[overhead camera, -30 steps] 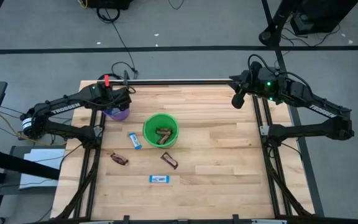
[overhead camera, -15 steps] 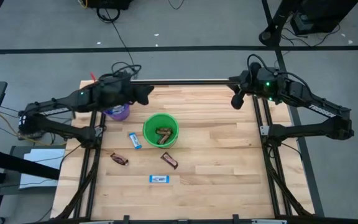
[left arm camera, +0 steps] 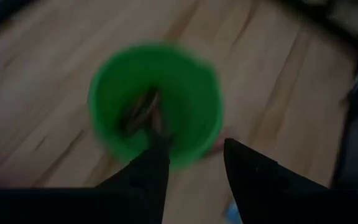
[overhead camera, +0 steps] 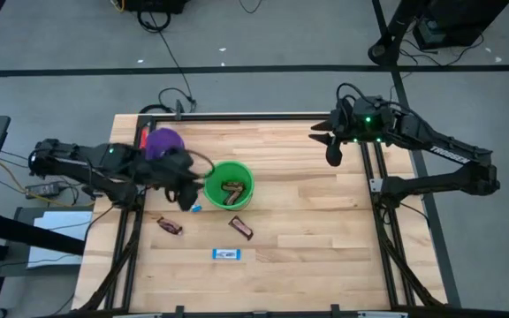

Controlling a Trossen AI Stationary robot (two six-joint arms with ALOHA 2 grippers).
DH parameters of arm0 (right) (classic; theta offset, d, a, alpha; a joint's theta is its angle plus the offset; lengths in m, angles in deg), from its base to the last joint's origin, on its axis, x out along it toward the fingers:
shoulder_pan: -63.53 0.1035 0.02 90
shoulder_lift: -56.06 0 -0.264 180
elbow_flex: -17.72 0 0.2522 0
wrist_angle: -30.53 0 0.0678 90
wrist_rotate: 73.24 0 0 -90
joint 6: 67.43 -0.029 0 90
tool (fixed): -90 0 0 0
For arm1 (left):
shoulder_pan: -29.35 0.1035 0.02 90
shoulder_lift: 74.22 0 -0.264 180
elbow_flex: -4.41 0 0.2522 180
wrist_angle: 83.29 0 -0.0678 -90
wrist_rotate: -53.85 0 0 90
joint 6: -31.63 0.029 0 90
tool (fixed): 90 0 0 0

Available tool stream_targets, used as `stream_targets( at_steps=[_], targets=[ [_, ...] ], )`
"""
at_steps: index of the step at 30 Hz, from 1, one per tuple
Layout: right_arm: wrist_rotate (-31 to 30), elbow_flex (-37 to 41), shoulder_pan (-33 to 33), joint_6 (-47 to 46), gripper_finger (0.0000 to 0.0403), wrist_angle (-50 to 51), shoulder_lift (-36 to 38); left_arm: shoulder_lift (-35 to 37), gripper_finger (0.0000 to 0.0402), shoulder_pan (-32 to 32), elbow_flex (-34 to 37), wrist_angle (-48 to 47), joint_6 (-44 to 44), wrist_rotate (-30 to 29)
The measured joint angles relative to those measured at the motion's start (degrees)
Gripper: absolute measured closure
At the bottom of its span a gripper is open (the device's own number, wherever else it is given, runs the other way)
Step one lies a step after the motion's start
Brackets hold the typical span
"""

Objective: Sort candy by brand, put in halloween buckets
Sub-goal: Put the left black chocolate bar into the green bucket

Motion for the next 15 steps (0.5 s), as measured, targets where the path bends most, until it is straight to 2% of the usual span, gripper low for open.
stream_targets(
  at_steps=[4, 6, 11, 15],
  targets=[
    [0.40, 0.00, 0.02, -3.76, 0.0275, -0.04, -1.14, -1.02, 0.0243, -1.56, 0.00, -12.01, 5.26, 0.02],
    [0.40, 0.00, 0.02, -5.84, 0.0275, -0.04, -1.62, -1.78, 0.0243, -1.81, 0.13, -16.00, 6.99, -2.05],
    [0.40, 0.00, 0.02, -8.61, 0.0275, -0.43, -2.84, -2.55, 0.0243, -2.38, 4.48, -14.25, 11.49, -2.06],
    [0.42, 0.00, 0.47, -11.30, 0.0275, -0.38, -3.33, -3.78, 0.0243, -2.99, 8.91, -14.18, 16.48, 3.19]
  ],
)
